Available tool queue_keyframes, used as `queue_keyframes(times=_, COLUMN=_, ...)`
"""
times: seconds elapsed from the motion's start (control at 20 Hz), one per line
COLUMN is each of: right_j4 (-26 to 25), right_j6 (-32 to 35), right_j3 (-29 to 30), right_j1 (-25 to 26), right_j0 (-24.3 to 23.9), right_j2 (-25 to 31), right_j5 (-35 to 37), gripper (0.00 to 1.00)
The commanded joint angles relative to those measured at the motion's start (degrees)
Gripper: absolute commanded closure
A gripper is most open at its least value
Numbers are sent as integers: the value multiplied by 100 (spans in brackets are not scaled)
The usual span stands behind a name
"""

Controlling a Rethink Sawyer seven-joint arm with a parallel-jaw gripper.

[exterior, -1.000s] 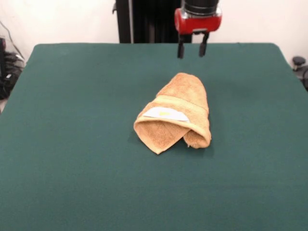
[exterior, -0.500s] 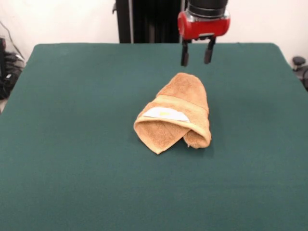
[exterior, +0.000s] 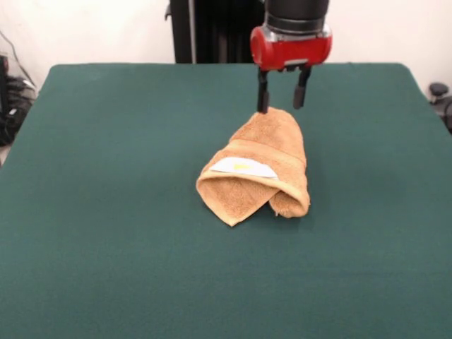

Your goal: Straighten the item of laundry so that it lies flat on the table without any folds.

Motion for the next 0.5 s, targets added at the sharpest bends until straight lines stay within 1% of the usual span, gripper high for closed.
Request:
queue_keyframes(times=0.05, right_j4=-775, right_j6=-1146, right_j3=-737, right_j1=901, right_j0=-121, right_j2=900, right_j5=522, gripper=0)
queue_keyframes(times=0.3, right_j4=-1234, right_j6=-1584, right_j3=-866, right_j1=1101, right_j0=-299, right_j2=1221, right_j5=723, gripper=0)
queue_keyframes(times=0.5, right_j4=-1385, right_j6=-1337, right_j3=-958, right_j1=1169, right_j0=-332, right_j2=1343, right_j5=749, gripper=0)
